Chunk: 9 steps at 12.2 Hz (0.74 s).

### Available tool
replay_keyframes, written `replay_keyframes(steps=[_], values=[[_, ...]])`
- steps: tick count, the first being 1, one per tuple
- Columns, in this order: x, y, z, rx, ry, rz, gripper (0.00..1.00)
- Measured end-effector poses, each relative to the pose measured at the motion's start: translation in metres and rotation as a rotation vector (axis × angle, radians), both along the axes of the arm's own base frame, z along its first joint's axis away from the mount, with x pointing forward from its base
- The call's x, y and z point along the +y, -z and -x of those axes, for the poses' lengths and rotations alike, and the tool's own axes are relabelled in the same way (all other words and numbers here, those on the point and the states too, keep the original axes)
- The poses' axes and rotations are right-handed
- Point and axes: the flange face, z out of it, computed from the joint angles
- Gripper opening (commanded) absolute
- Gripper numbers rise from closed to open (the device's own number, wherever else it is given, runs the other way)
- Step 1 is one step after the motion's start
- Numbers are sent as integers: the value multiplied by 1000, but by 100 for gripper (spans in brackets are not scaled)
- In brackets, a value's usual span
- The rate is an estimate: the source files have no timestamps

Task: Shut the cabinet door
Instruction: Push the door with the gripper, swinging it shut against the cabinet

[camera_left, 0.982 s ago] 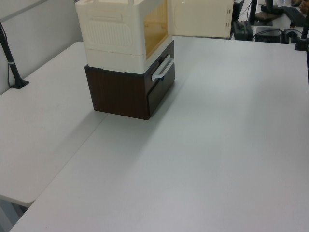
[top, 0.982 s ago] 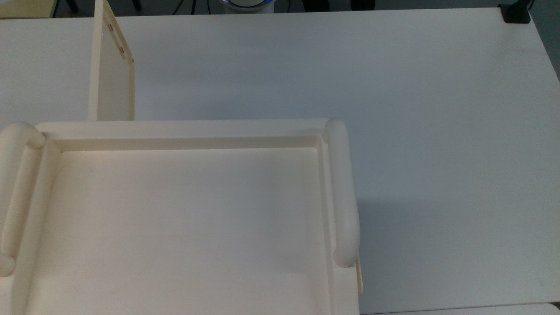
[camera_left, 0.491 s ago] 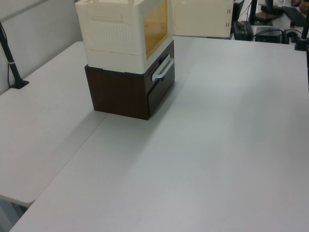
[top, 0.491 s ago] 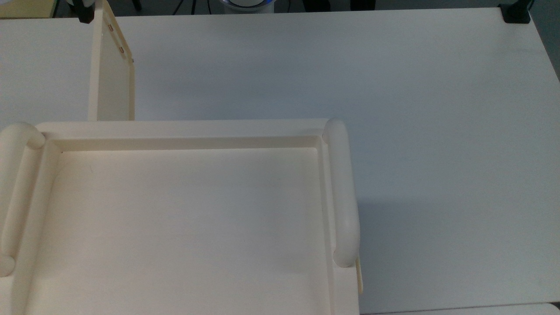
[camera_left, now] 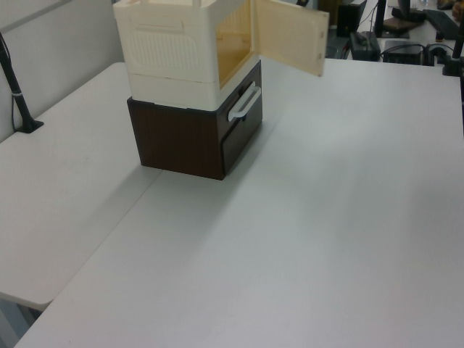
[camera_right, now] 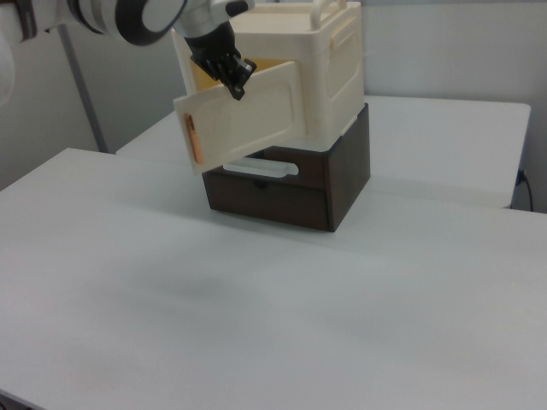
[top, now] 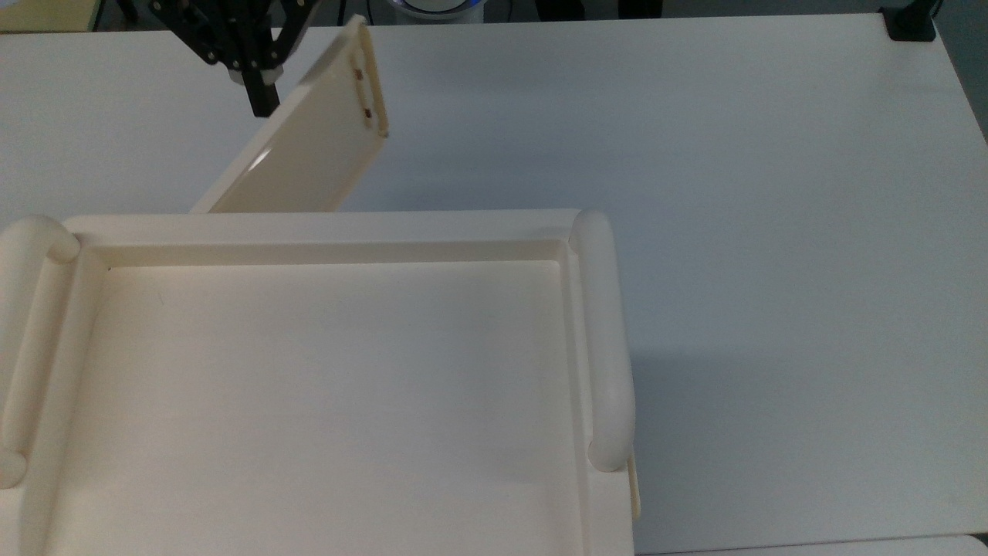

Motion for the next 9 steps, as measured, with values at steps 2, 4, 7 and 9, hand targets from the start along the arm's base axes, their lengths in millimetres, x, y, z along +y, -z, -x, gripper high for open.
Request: replay_keyframes(steps=[2, 4, 7, 9], values=[[0, 16, -11, 7, 6, 0, 0], [2, 20, -19, -21, 7, 5, 0], [35, 32, -45, -148, -21, 25, 0], [46, 43, -60, -210, -25, 35, 0]])
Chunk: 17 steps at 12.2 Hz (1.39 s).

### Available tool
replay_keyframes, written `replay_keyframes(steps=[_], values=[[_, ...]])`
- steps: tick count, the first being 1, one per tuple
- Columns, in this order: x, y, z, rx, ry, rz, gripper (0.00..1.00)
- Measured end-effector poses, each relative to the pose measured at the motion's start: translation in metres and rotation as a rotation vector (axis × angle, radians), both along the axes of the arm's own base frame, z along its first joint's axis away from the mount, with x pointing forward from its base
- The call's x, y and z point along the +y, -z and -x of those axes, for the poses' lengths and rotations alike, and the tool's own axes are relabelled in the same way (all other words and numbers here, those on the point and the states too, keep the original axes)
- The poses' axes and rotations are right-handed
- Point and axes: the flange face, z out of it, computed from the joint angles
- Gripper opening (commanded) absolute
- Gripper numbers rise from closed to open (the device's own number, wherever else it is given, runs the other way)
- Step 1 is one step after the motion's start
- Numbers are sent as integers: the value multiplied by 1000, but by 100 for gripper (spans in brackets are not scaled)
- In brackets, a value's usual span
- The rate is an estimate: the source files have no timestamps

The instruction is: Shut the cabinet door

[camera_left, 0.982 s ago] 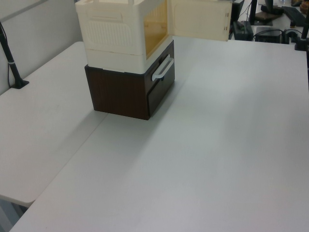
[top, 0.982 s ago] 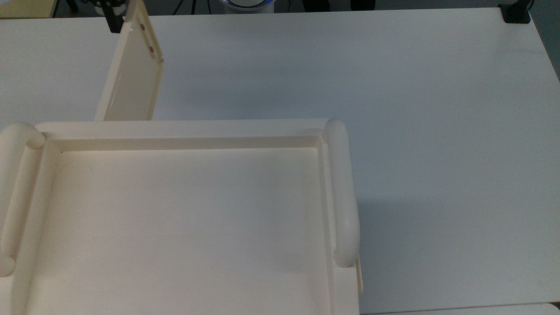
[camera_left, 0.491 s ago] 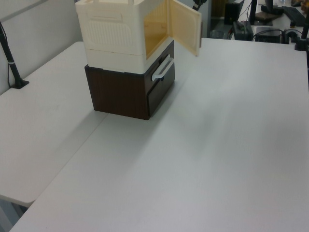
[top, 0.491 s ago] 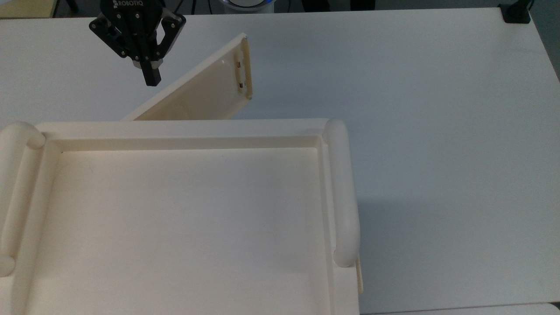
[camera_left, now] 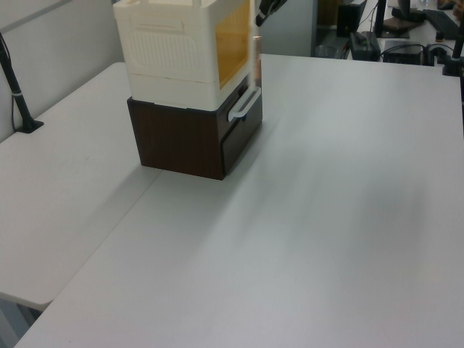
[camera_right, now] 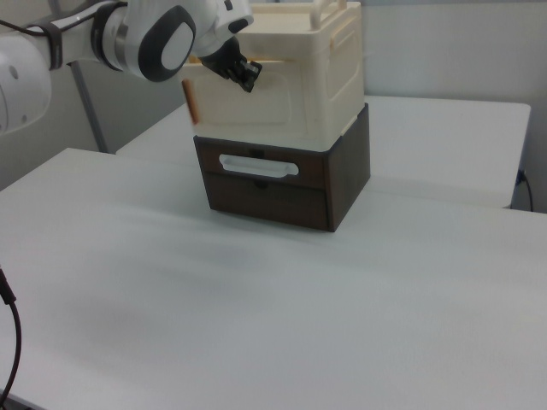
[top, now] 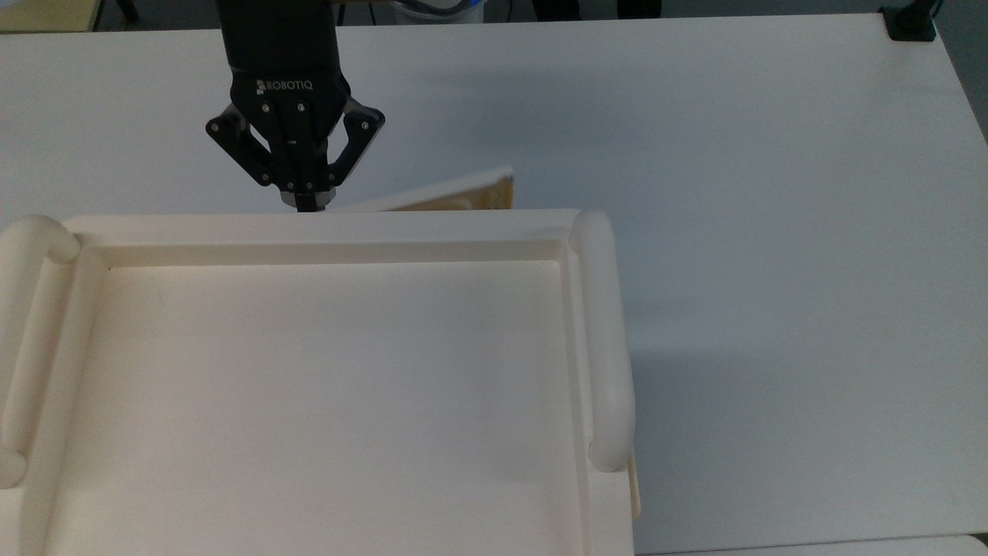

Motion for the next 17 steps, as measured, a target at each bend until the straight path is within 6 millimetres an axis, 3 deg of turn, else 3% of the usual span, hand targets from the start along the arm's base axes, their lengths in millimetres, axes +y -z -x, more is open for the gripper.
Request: replay_keyframes(steps=[7, 10, 14, 17], values=[[-1, 3, -5, -33, 3, 11, 0], [-1, 19, -1, 58, -18, 57, 0], [1, 32, 35, 397, -64, 166, 0], [16, 29, 69, 596, -101, 188, 0]])
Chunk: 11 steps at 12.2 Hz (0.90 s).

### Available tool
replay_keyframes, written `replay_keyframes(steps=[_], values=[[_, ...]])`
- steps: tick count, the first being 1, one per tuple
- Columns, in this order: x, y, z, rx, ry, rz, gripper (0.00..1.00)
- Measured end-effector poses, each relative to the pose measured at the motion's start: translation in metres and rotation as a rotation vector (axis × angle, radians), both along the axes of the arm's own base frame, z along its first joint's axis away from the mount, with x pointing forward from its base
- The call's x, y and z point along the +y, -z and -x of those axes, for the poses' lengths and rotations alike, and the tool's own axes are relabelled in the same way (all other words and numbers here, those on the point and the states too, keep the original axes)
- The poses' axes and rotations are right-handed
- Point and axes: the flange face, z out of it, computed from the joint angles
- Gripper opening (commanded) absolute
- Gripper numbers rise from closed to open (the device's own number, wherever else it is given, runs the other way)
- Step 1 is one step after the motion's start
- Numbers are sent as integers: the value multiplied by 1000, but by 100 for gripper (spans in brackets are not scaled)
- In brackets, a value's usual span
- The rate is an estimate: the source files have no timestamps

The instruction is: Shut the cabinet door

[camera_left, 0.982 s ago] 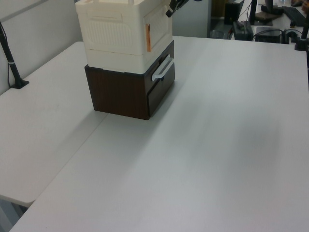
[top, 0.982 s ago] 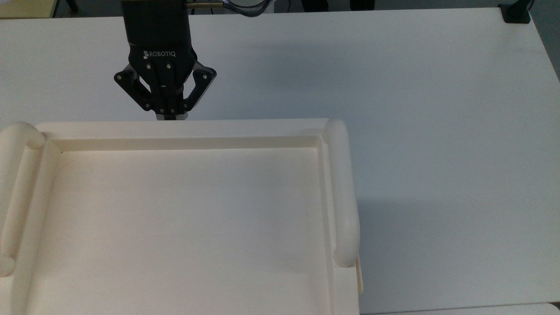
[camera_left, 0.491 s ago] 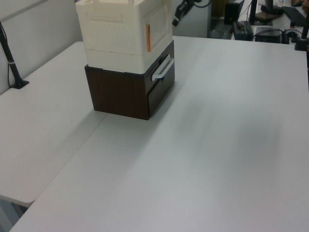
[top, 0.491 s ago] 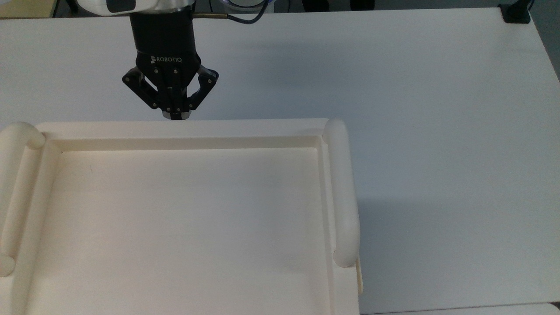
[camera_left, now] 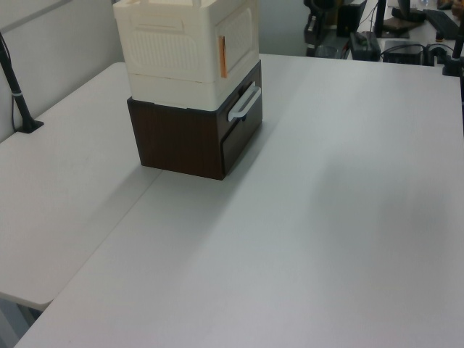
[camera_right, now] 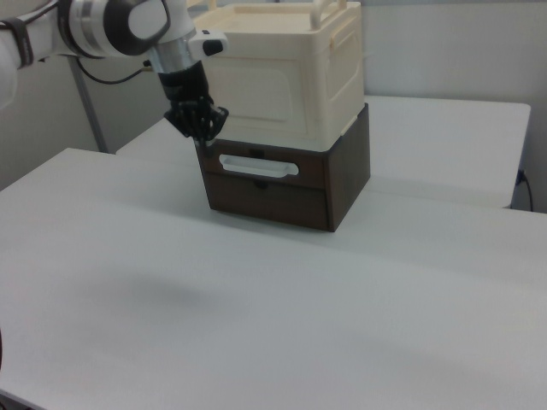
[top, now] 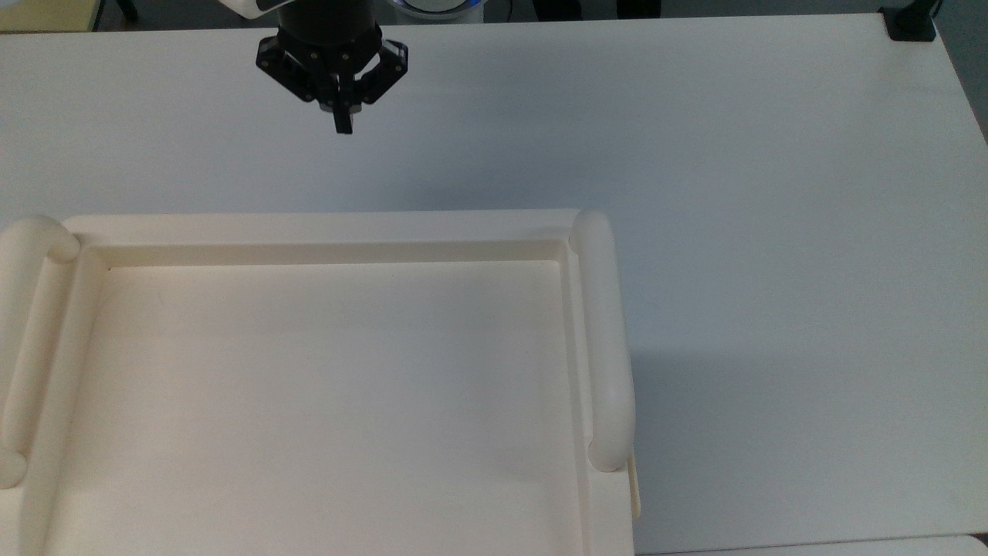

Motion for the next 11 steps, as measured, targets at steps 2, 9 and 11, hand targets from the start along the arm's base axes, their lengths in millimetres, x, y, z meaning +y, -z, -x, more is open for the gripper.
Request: replay_keyframes(steps=[2, 9, 11], values=[[-1, -9, 20, 79, 7, -1, 11], [1, -12, 42, 123, 2, -10, 100], [0, -11, 42, 124, 2, -10, 100]])
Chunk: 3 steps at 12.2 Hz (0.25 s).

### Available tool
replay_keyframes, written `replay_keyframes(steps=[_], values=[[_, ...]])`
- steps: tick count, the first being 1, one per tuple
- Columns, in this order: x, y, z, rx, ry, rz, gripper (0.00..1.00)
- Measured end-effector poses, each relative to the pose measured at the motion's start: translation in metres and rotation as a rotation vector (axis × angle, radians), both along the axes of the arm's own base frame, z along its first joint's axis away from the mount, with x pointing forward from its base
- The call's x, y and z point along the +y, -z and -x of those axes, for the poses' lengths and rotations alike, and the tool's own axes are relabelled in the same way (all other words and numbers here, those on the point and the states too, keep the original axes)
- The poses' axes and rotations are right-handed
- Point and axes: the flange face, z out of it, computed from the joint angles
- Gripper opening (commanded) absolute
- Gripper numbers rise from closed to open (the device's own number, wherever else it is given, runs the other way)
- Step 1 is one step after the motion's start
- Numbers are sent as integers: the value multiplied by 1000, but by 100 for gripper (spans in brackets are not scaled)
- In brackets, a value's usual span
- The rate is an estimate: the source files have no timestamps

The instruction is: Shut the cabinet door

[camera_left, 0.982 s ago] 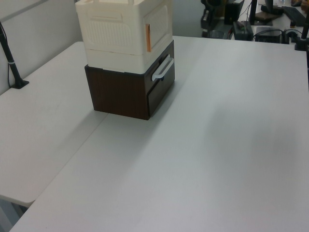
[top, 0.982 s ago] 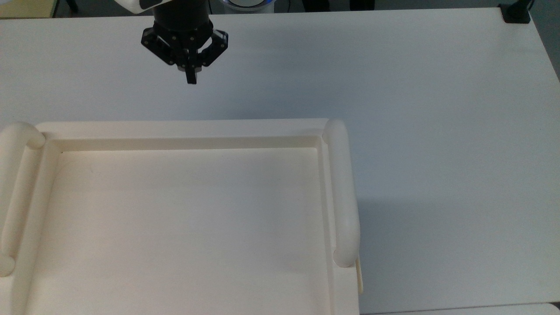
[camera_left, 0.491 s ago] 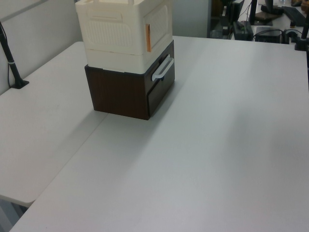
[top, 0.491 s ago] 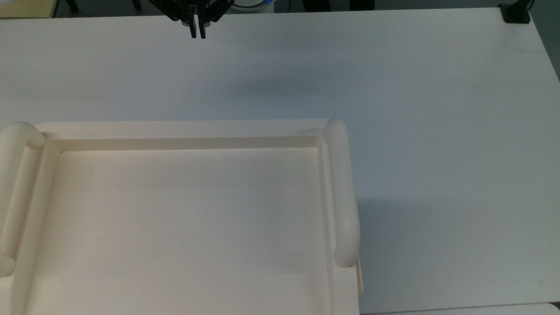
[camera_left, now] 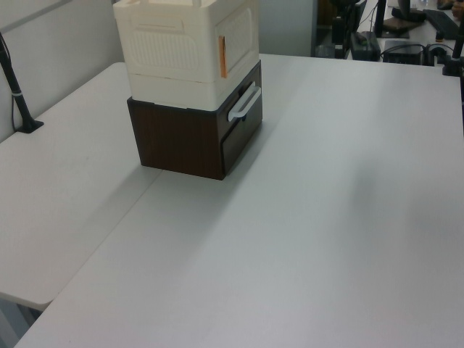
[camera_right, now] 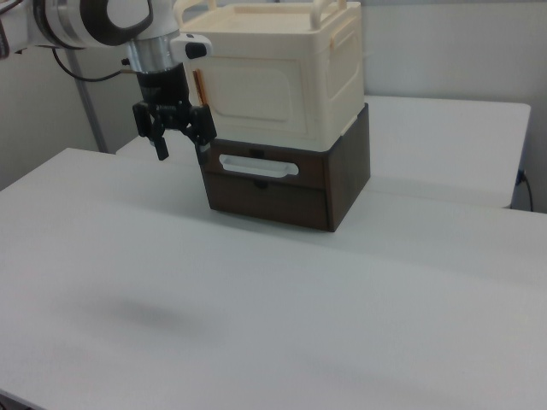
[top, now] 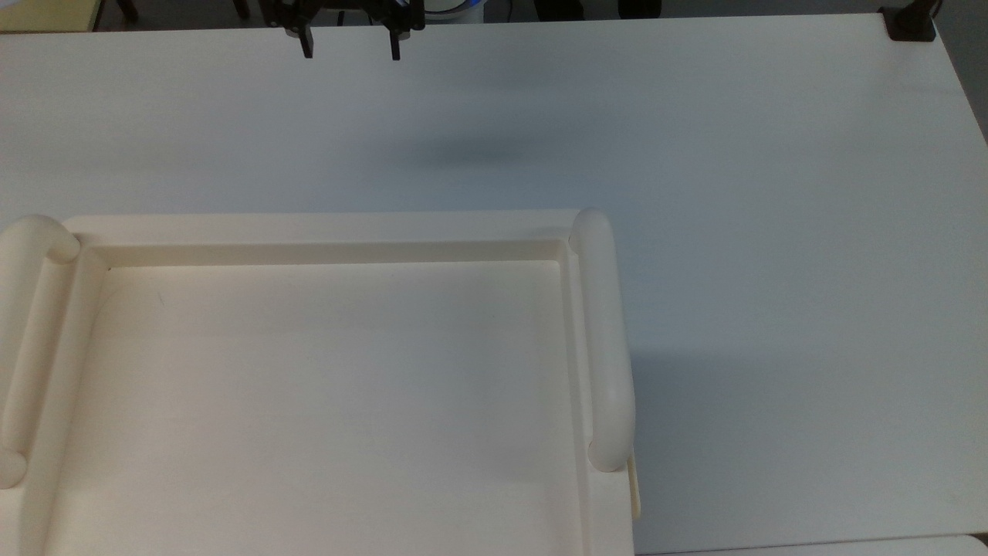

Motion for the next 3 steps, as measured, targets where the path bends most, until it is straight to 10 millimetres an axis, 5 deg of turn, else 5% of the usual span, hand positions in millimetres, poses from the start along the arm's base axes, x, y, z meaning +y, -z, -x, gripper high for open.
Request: replay_keyframes(steps=[3], values=[[0, -1, -1, -6, 0, 0, 100]])
